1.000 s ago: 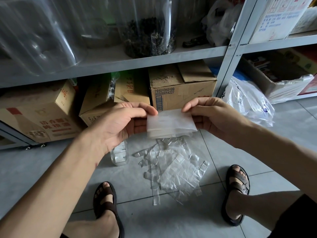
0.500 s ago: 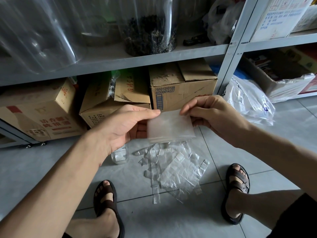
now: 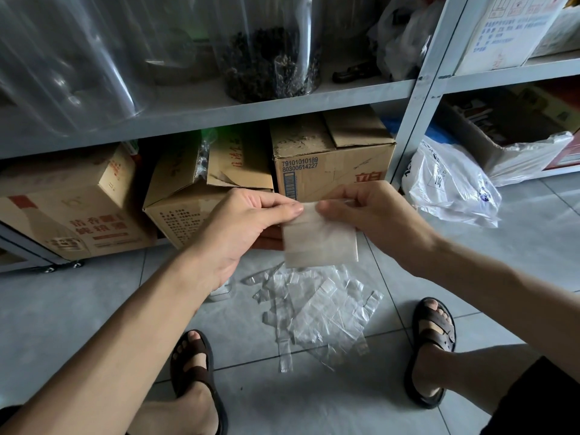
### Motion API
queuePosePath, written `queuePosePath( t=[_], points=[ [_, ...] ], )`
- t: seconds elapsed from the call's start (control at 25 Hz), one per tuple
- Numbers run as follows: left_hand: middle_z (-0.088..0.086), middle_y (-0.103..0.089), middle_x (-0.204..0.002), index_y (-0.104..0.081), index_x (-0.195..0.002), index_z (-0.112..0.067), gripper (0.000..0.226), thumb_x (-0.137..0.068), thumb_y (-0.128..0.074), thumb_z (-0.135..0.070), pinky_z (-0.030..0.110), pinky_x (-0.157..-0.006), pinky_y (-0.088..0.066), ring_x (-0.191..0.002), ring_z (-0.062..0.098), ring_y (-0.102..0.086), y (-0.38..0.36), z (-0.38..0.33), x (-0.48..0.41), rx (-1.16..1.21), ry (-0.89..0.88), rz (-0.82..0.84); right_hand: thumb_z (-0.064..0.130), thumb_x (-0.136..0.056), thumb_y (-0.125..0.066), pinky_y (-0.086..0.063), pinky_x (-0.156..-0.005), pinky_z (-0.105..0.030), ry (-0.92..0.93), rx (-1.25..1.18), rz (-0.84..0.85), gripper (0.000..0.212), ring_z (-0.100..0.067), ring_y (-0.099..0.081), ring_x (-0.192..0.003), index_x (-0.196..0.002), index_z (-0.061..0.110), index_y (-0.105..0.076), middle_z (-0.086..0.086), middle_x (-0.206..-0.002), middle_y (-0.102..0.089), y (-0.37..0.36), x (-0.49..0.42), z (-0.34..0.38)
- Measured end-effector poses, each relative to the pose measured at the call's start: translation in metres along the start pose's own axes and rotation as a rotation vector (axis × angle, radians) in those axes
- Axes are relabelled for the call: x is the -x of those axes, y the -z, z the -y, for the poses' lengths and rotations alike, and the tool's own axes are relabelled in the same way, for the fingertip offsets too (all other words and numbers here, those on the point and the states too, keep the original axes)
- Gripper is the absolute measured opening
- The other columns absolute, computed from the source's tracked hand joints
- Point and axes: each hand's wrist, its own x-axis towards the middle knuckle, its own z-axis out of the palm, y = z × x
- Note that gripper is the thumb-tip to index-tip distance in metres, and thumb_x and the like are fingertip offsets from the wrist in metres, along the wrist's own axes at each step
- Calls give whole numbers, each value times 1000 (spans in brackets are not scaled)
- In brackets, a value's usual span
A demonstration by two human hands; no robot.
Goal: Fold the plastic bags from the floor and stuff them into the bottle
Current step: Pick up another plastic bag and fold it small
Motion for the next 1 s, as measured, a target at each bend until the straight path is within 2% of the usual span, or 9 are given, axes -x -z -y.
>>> queuePosePath(
  t=[0.12,0.2,0.36,0.48,0.56,0.68,0.8,0.92,1.0],
  points=[
    [11,-76,-80,-80,-86,-9,9,-87,-71,-8,24,-58,-58,-65,15,-71,3,0,-1,38,20,-32,20,-93,-67,-49,-69,-32,-28,-46,-54,20,-14,-60,-70,-86,3,-74,-13,-76,-68,0,-3,1],
    [13,-76,-79,-80,-85,-9,9,-86,-71,-8,25,-56,-58,-61,16,-71,5,0,-2,93,44,-53,19,-95,-65,-56,-68,-30,-76,-129,-83,23,-16,-65,-70,-88,-1,-73,-11,-78,-71,4,-5,1],
    [15,-76,-80,-81,-80,-11,9,-83,-72,-9,27,-55,-59,-61,19,-71,7,-1,-2,123,52,-72,25,-97,-60,-57,-71,-30,-144,-272,-100,25,-20,-67,-74,-88,4,-71,-13,-85,-71,7,-5,-1],
    [11,-76,-77,-81,-74,-14,16,-85,-71,-9,26,-53,-57,-60,17,-70,6,-2,-1,121,23,-99,29,-94,-62,-57,-76,-32,-165,-358,-20,23,-19,-68,-79,-90,8,-69,-8,-88,-72,7,-4,0],
    [9,-75,-75,-80,-71,-16,21,-88,-70,-9,26,-53,-58,-59,16,-69,6,0,-3,110,2,-128,21,-90,-67,-59,-80,-32,-173,-324,61,20,-21,-72,-85,-98,4,-71,-10,-96,-75,4,-2,1],
    [8,-74,-73,-79,-70,-16,24,-90,-68,-8,26,-52,-58,-59,16,-68,8,2,-4,116,-13,-136,9,-87,-70,-57,-68,-23,-172,-251,53,8,-15,-71,-75,-92,3,-73,-8,-87,-76,3,-2,1],
    [12,-75,-78,-77,-84,-7,5,-83,-72,-6,24,-52,-56,-64,16,-71,10,0,-3,118,17,-52,9,-87,-70,-54,-63,-19,-174,-239,32,4,-10,-68,-68,-86,6,-73,-3,-79,-74,6,-4,2],
    [15,-76,-89,-73,-99,-1,38,-63,-81,-8,26,-58,-60,-73,19,-73,14,0,-4,93,54,31,9,-88,-69,-53,-62,-18,-169,-230,35,4,-9,-66,-68,-86,7,-73,-2,-78,-73,7,-4,2],
    [17,-76,-92,-72,-101,-1,45,-58,-82,-5,28,-60,-61,-75,22,-74,13,0,-3,57,85,75,10,-88,-69,-56,-65,-22,-166,-233,20,7,-12,-69,-75,-93,6,-72,-5,-85,-74,6,-3,2]
  ],
)
